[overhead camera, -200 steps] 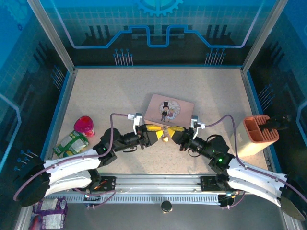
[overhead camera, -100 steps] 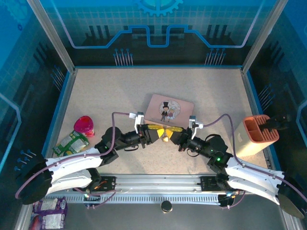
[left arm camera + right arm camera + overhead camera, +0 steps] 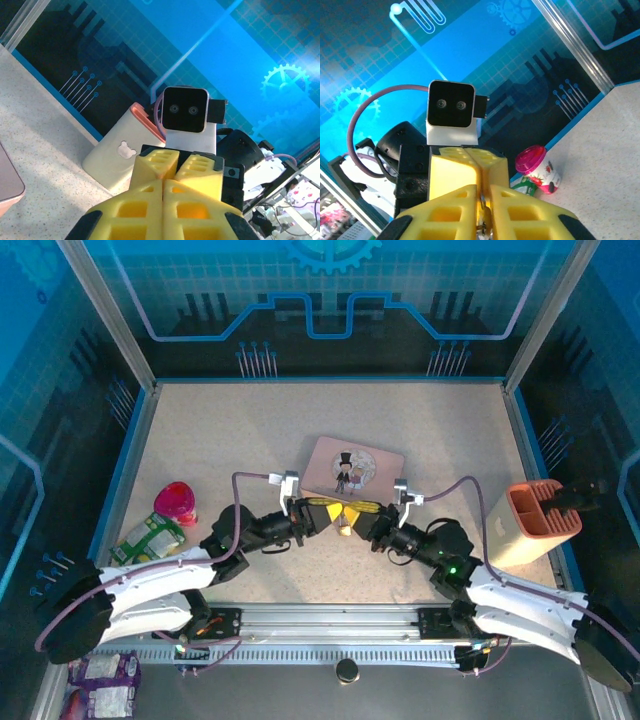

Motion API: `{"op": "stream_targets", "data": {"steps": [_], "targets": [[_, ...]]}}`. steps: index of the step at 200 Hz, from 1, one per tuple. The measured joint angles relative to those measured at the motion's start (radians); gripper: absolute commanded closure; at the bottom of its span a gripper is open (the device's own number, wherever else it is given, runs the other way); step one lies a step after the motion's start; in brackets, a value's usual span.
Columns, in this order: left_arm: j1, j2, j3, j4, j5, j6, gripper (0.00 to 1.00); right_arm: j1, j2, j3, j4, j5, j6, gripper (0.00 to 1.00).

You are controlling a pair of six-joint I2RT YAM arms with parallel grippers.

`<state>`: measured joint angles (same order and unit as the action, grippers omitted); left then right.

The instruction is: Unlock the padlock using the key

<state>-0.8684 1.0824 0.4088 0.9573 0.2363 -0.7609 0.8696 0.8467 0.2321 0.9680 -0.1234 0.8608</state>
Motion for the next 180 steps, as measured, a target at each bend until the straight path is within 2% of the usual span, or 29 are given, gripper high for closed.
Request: {"op": "stream_targets", "data": {"steps": [59, 120, 180], "targets": [[0.001, 0.034, -0.01, 0.105, -0.039, -0.027, 1.0, -0.019, 0.095, -0.002, 0.158, -0.025, 0.082, 0.77], [0.001, 0.034, -0.019, 0.14, -0.053, -0.027, 1.0, -0.019, 0.015, -0.004, 0.078, -0.037, 0.074, 0.75], [0.001, 0.05, -0.019, 0.149, -0.052, -0.046, 1.0, -0.019, 0.011, -0.003, 0.044, -0.054, 0.07, 0.75]]}}
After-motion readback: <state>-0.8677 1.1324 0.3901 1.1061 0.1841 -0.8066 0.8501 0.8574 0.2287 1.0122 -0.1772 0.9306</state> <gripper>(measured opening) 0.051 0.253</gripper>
